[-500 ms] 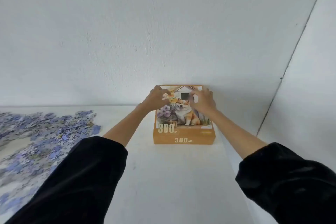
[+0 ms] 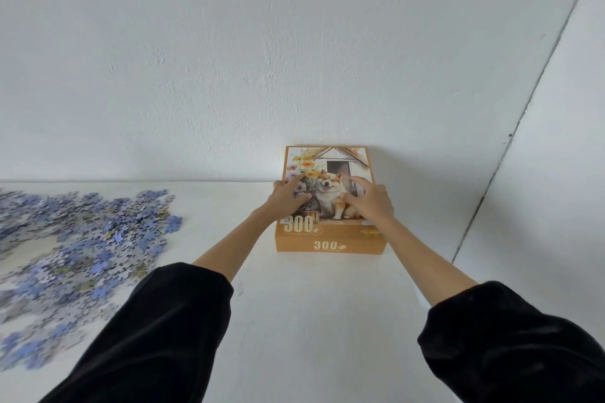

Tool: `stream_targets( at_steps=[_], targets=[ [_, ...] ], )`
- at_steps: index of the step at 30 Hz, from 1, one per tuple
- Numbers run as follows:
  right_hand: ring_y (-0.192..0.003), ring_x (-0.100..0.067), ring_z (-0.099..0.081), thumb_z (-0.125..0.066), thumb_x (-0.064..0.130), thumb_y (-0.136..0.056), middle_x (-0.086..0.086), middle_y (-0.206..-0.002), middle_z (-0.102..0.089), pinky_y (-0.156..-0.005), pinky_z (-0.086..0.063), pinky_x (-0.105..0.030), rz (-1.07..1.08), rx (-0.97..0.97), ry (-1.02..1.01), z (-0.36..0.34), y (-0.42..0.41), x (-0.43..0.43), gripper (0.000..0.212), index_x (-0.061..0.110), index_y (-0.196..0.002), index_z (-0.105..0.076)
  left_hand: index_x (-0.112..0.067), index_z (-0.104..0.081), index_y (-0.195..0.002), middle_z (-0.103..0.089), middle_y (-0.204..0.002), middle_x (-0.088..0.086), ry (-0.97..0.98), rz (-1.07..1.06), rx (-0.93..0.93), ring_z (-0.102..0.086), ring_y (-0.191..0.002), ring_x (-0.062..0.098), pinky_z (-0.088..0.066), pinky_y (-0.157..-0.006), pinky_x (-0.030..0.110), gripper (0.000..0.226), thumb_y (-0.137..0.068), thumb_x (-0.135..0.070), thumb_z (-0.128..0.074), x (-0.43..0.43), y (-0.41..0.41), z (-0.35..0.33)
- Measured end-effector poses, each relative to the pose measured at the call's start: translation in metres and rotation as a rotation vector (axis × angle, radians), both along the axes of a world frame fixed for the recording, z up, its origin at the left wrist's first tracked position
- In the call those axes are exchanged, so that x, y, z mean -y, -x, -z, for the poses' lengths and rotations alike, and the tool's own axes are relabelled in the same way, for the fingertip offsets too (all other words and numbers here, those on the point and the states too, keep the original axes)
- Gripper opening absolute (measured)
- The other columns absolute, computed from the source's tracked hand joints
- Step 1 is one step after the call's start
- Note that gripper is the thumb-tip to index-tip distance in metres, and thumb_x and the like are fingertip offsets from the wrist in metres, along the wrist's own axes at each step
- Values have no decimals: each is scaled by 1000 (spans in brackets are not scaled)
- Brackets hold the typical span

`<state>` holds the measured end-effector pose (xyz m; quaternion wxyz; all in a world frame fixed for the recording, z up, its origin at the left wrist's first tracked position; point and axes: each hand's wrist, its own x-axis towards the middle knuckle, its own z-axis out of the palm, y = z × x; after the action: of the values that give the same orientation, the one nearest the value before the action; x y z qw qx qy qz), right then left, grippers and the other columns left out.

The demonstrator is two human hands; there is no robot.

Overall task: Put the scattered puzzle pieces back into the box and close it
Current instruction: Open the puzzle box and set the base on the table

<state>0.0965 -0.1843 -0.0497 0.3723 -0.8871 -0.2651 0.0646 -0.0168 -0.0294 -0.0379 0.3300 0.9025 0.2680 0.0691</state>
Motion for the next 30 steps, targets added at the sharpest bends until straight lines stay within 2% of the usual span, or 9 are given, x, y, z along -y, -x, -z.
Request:
stream_targets(
  at_steps=[4,7,9,12,16,21,24,30],
  targets=[
    [-126,-33,-36,-62,49,-80,-16,-134,-39,-100,-37,-41,-29,-59,-34,1,1,11,59,35,-133,-42,-26,-22,-146,-25,-142,22,20,-1,55,-38,-126,36,-39,-103,42,64,-91,-36,-55,2,4,1],
    [-135,-26,-29,-63,41,-83,-9,-143,-37,-107,-29,-40,-82,-143,-131,-1,6,19,63,26,-138,-38,-26,-25,-145,-26,-142,21,70,-11,84,-41,-124,35,-40,-103,43,66,-89,-36,-58,2,7,3],
    [-137,-24,-28,-63,37,-84,-4,-147,-35,-108,-27,-38,-98,-184,-178,-1,7,20,63,24,-140,-36,-27,-24,-145,-27,-141,23,97,-10,93,-42,-123,35,-40,-103,45,67,-88,-38,-58,3,8,5],
    [-138,-24,-26,-62,37,-84,-2,-148,-33,-109,-26,-38,-112,-187,-188,-2,7,20,63,25,-140,-36,-25,-23,-146,-26,-139,22,111,-30,96,-39,-123,35,-37,-105,41,66,-90,-35,-56,8,9,6],
    [-137,-24,-26,-63,35,-84,-3,-147,-34,-109,-25,-38,-114,-199,-219,-1,8,21,63,23,-140,-37,-25,-27,-144,-37,-136,21,123,-33,142,-44,-121,34,-41,-101,47,67,-87,-36,-60,7,9,8],
    [-136,-22,-29,-66,32,-82,-1,-146,-36,-109,-26,-36,-122,-182,-236,-9,15,22,62,22,-138,-40,-21,-30,-144,-48,-133,14,88,-47,186,-45,-119,27,-40,-101,42,65,-88,-34,-61,9,20,2],
    [-136,-22,-29,-67,31,-82,-1,-146,-37,-109,-26,-36,-152,-164,-260,-19,25,19,62,23,-138,-40,-23,-30,-144,-45,-137,12,63,-81,211,-39,-127,31,-37,-104,47,66,-87,-37,-60,5,33,-5],
    [-136,-22,-29,-68,31,-81,0,-145,-38,-111,-27,-42,-204,-130,-301,-35,64,9,63,24,-137,-41,-25,-29,-144,-41,-138,15,5,-141,242,-39,-126,32,-38,-104,44,64,-88,-37,-58,-4,80,-14]
  ],
)
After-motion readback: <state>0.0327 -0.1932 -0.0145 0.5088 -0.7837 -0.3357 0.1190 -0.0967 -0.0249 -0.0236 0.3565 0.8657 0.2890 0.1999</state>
